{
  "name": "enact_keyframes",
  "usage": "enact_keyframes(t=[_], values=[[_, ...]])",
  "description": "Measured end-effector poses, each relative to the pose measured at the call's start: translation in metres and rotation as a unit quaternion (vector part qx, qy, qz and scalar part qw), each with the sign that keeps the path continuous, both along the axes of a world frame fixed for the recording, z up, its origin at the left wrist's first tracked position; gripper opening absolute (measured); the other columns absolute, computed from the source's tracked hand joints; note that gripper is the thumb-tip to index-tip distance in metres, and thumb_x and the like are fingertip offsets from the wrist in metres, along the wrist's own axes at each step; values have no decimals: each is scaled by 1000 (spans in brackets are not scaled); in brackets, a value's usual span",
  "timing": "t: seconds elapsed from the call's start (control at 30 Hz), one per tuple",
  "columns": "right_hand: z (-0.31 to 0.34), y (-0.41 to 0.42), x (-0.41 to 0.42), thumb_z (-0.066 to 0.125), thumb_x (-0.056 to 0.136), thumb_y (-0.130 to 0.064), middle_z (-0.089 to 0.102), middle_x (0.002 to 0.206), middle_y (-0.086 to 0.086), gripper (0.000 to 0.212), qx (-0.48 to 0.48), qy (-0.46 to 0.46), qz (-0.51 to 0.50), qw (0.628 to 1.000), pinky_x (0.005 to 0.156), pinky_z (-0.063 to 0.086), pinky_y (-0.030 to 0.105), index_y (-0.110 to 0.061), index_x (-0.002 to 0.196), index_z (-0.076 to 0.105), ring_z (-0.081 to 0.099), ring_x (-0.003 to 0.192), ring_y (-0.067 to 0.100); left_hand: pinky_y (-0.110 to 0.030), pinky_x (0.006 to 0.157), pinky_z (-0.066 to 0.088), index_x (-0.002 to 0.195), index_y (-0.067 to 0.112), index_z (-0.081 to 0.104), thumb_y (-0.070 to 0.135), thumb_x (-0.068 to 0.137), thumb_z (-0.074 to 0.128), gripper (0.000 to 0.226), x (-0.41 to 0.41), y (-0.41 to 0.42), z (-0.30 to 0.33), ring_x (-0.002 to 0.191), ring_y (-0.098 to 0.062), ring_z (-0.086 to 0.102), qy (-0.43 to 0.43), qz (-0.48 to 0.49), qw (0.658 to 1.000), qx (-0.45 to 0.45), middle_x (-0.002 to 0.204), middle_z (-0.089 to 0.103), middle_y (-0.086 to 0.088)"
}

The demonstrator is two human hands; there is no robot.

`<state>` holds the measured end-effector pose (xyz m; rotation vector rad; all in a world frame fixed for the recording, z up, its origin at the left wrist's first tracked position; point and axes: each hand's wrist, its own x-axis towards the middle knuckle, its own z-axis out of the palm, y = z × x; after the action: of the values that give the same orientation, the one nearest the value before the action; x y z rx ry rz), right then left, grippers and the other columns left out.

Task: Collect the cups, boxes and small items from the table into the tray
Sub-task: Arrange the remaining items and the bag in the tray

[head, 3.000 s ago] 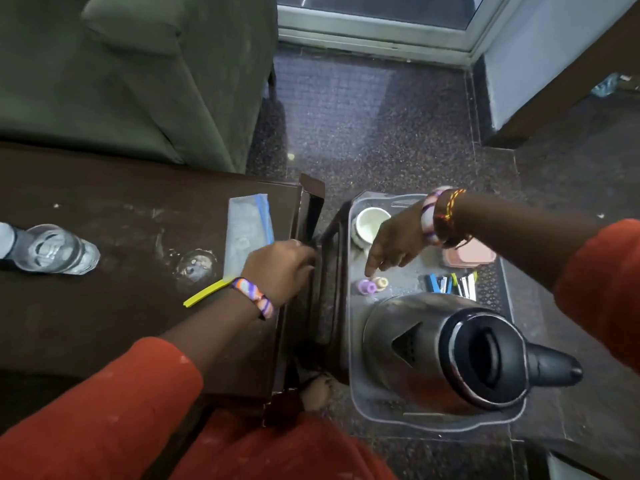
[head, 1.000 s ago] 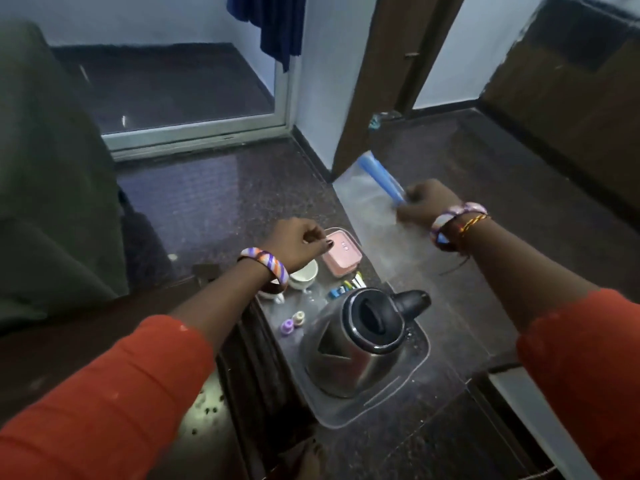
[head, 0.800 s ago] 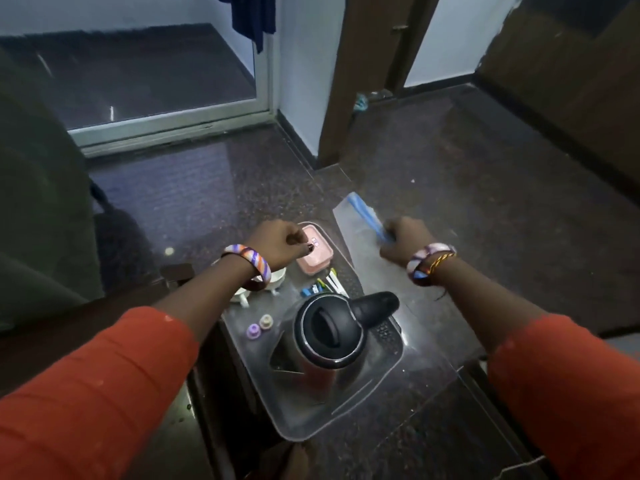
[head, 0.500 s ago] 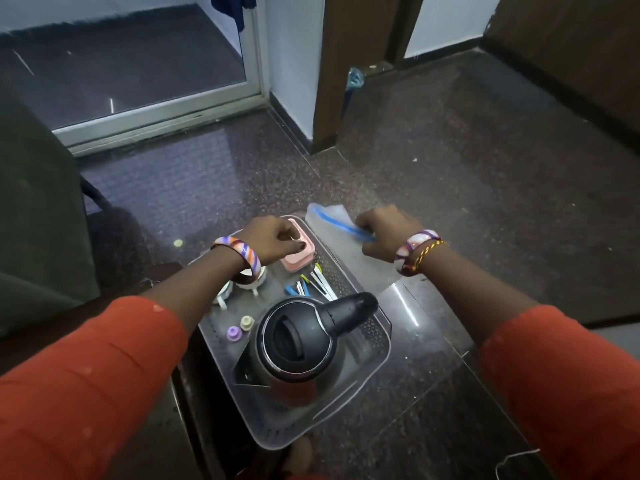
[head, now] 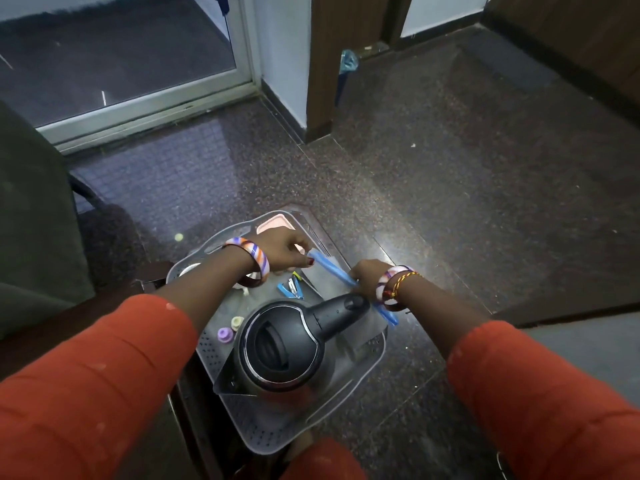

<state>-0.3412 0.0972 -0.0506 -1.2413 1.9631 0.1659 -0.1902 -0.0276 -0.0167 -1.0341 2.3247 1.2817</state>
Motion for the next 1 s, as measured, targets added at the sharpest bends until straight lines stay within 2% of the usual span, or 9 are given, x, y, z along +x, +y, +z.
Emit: enact_keyframes(t=[0.1,0.2,0.33,0.5,0.6,0.7,0.83,0.9,1.0], values=[[-1,-1,0,39,95,-42,54,74,6,44,69,-70,-46,994,65,47,31,-5,82,60,51,66,20,-24,63,50,118,10,57,25,86,59,35,2,2,-1,83,-22,63,-4,3,1000,8,93,64,-9],[0,-2,2,45,93,-39,57,91,13,46,83,-111,-109,984,79,54,42,1,109,63,56,79,26,-25,65,52,118,11,57,26,86,59,35,5,6,-1,85,-24,64,-5,-6,1000,11,92,62,-7],[-2,-7,6,59,85,-30,57,80,8,24,55,-9,-43,998,54,43,27,-7,87,65,56,73,24,-21,61,48,116,8,60,24,87,58,33,8,13,0,83,-22,60,1,-14,1000,15,92,62,-9],[1,-14,10,67,77,-17,67,86,15,20,-19,35,-70,997,75,52,32,-2,89,71,64,85,28,-21,59,45,110,9,61,24,86,58,29,24,9,2,69,-18,57,5,-6,1000,-14,81,63,-4],[17,-15,10,76,72,-26,64,77,8,21,-21,8,-75,997,55,46,25,-6,78,71,59,72,21,-35,76,53,116,10,59,26,85,59,35,38,2,2,83,-30,65,8,15,1000,-14,94,68,-12],[34,-16,8,73,76,-24,69,82,11,28,3,5,-84,996,46,42,23,0,92,72,62,68,22,-29,68,46,117,7,59,22,85,59,35,53,-2,6,83,-24,59,23,31,999,-26,101,66,-14],[68,-30,16,66,82,-17,73,100,16,24,-58,42,-59,996,69,57,36,-2,102,70,70,88,28,-38,79,51,111,6,62,22,84,61,32,73,-5,12,83,-34,64,49,48,998,-18,96,69,-16],[90,-43,32,63,85,-15,73,99,16,22,-112,37,-57,991,79,59,40,-2,102,69,70,84,25,-34,72,51,111,6,62,23,85,60,31,82,-5,20,84,-31,63,66,57,996,-21,95,67,-12],[125,-62,74,62,85,-12,73,90,17,17,-202,14,-57,978,78,60,40,-2,96,69,68,75,23,-26,59,45,116,4,60,18,87,58,32,100,-5,33,80,-23,60,117,88,989,-14,98,66,-16]])
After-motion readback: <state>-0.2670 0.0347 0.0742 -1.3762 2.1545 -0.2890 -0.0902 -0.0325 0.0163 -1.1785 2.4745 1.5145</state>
